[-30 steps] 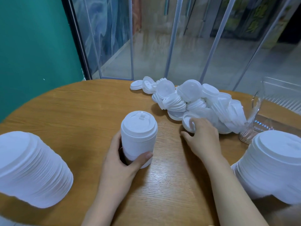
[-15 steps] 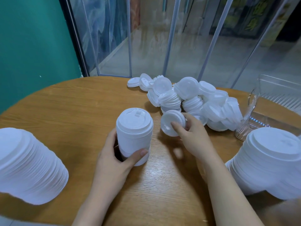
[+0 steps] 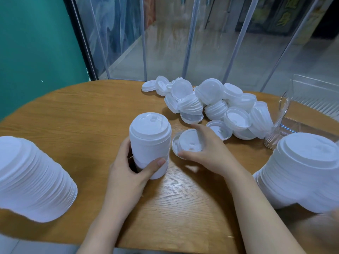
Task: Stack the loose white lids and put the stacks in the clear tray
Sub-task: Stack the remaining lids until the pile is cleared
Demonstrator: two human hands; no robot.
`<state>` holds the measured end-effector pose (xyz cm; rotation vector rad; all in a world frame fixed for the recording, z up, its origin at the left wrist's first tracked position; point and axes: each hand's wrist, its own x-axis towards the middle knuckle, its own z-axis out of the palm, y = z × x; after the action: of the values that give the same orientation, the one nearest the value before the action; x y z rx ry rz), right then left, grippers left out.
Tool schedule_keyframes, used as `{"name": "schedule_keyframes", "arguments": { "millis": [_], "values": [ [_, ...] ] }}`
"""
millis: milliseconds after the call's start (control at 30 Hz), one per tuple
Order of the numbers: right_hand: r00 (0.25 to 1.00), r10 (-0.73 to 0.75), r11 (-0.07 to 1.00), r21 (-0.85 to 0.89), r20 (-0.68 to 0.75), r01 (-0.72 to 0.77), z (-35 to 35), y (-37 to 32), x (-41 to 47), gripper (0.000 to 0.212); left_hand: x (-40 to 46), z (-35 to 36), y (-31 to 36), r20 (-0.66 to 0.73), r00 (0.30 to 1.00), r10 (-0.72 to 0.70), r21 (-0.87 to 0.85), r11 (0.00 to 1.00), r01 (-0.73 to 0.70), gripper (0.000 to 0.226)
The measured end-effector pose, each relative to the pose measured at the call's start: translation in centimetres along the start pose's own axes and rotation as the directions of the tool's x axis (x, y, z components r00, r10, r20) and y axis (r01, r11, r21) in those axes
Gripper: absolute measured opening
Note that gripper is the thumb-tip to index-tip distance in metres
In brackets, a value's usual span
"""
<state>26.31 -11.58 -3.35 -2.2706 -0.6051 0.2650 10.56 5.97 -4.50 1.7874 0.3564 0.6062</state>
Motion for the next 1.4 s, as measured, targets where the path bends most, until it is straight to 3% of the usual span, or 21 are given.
{"name": "schedule_keyframes", "arguments": {
  "millis": [233, 633, 733, 867, 1000, 1167, 1400],
  "values": [
    [1.0, -0.003, 1.0, -0.01, 0.016, 0.003, -0.4, 0.1, -0.1, 0.105, -0.1, 0.3, 0.0, -0.002, 1.0, 0.001, -0.008, 1.0, -0.001, 0.074],
    [0.991, -0.033, 0.981, 0.187, -0.13, 0.057, -1.3, -0.6, -0.6, 0.061, 0.0, 0.6, 0.2, -0.002, 1.0, 0.013, -0.024, 1.0, -0.013, 0.069],
    [0.982, -0.007, 0.971, 0.234, -0.187, 0.051, -1.9, -1.2, -0.8, 0.063, -0.1, 0.7, 0.4, 0.004, 1.0, 0.008, -0.042, 0.999, -0.008, 0.069],
    [0.967, -0.042, 0.936, 0.33, -0.253, 0.127, -3.0, -3.2, -1.5, 0.06, -0.2, 0.6, 0.4, 0.013, 1.0, 0.014, -0.03, 0.999, -0.014, 0.074],
    [0.961, -0.151, 0.865, 0.44, -0.232, 0.242, -4.0, -6.7, -2.9, 0.054, -0.4, 0.7, 0.6, 0.025, 1.0, 0.011, -0.039, 0.999, -0.01, 0.068],
    [0.947, -0.303, 0.88, 0.35, -0.111, 0.322, -2.7, -10.0, -3.9, 0.055, -0.6, 0.8, 0.6, 0.05, 0.998, 0.024, -0.038, 0.999, -0.023, 0.066],
    [0.955, -0.291, 0.938, 0.182, -0.052, 0.296, -1.5, -10.3, -3.3, 0.058, -0.7, 0.7, 0.4, 0.062, 0.998, 0.027, -0.06, 0.998, -0.023, 0.07]
  ]
}}
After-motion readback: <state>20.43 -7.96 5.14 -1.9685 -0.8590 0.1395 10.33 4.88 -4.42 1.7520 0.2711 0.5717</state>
